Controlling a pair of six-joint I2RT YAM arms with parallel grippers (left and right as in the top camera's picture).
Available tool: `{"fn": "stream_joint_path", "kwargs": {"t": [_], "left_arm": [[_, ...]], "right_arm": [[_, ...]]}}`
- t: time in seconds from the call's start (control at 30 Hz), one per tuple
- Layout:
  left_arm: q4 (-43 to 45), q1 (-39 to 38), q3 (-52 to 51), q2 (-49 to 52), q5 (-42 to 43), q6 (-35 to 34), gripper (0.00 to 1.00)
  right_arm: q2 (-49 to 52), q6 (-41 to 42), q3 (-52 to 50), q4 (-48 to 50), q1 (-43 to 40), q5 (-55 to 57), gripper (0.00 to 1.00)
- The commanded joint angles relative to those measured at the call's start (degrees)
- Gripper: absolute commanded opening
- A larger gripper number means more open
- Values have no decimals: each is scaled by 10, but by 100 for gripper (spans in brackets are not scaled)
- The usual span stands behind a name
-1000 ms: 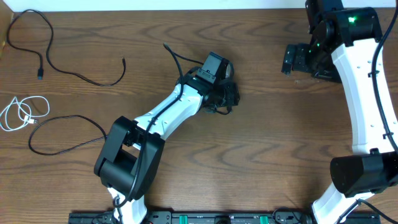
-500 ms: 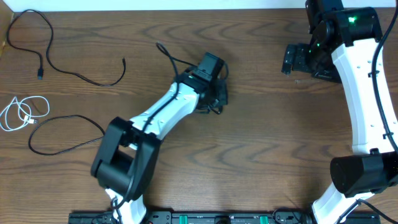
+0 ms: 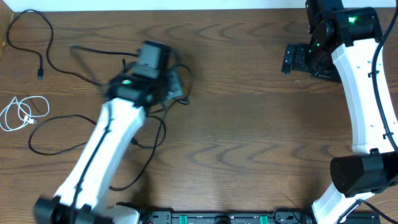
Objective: Untangle cables
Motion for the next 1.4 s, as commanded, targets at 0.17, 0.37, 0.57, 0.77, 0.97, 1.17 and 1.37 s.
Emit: {"fn": "stream_joint_path", "kwargs": {"t": [0.17, 0.37, 0.57, 0.77, 0.97, 1.17, 1.37], "left_arm": [[-59, 170, 3, -69, -23, -11, 8], [-123, 312, 3, -67, -23, -40, 8], [-154, 442, 3, -67, -33, -68, 8], [-172, 548, -20, -67, -82, -138, 8], [-168, 623, -61, -67, -82, -143, 8], [-159, 646, -89, -67, -82, -169, 30], [-159, 646, -90, -67, -75, -169, 44]], "right_arm": [[-3, -3, 9, -1, -1, 10, 99], [-3, -3, 9, -1, -1, 10, 99], [-3, -3, 9, -1, -1, 10, 99], [-3, -3, 9, -1, -1, 10, 99], [-3, -3, 9, -1, -1, 10, 99], [-3, -3, 9, -1, -1, 10, 99], [-3, -3, 9, -1, -1, 10, 99]]}}
